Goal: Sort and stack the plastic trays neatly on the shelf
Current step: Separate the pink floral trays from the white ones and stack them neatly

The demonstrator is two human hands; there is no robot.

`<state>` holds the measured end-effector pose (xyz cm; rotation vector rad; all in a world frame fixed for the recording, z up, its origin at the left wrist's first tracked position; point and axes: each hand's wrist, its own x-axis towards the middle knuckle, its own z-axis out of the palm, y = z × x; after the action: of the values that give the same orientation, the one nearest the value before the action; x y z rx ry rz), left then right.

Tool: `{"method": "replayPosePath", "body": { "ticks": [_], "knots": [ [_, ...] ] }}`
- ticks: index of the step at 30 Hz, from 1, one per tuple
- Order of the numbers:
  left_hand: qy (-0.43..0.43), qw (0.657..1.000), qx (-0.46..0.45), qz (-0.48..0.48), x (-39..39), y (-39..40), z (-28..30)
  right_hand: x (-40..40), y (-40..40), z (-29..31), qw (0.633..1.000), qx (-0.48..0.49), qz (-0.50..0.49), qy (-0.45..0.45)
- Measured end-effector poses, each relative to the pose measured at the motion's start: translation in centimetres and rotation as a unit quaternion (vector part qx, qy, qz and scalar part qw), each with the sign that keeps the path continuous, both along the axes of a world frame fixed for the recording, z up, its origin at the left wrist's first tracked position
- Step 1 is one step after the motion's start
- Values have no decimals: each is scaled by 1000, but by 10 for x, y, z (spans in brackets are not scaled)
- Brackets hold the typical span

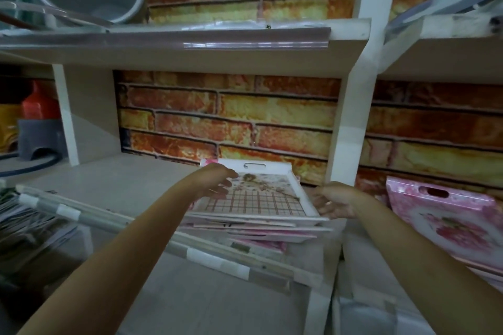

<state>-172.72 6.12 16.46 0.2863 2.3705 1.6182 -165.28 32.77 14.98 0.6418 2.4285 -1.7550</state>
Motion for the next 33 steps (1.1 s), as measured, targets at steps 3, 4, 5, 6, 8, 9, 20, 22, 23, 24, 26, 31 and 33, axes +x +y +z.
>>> {"method": "replayPosePath", "body": {
  "ticks": [3,4,5,6,8,9,20,22,23,24,26,31,33],
  "knots": [
    [10,1000,-4,-27,3,4,-4,4,-2,-4,1000,25,-12,-10],
    [12,999,-2,-35,4,6,-5,7,-3,-5,999,31,-15,-13],
    [12,999,0,-43,5,8,-6,7,-2,-6,999,34,-19,-13],
    [13,999,0,-49,5,10,-6,8,-1,-7,999,34,-24,-14],
    [17,998,-2,-61,5,17,-8,12,-3,-7,999,38,-33,-8],
    [19,997,-1,-69,6,20,-9,14,-3,-8,999,40,-36,-3],
    [18,992,33,-123,36,89,-2,64,18,0,994,63,-80,48],
    [30,990,56,-122,45,112,-1,79,31,1,993,58,-85,55],
    [39,990,69,-118,51,125,-1,88,39,1,993,51,-89,57],
    [46,989,82,-114,57,139,-1,99,46,3,993,44,-91,63],
    [47,987,98,-115,75,167,-2,123,63,6,993,32,-93,69],
    [41,982,102,-156,131,239,-6,189,113,10,985,62,-142,76],
    [43,979,94,-175,152,268,-8,219,135,11,984,59,-152,71]
  ]
}}
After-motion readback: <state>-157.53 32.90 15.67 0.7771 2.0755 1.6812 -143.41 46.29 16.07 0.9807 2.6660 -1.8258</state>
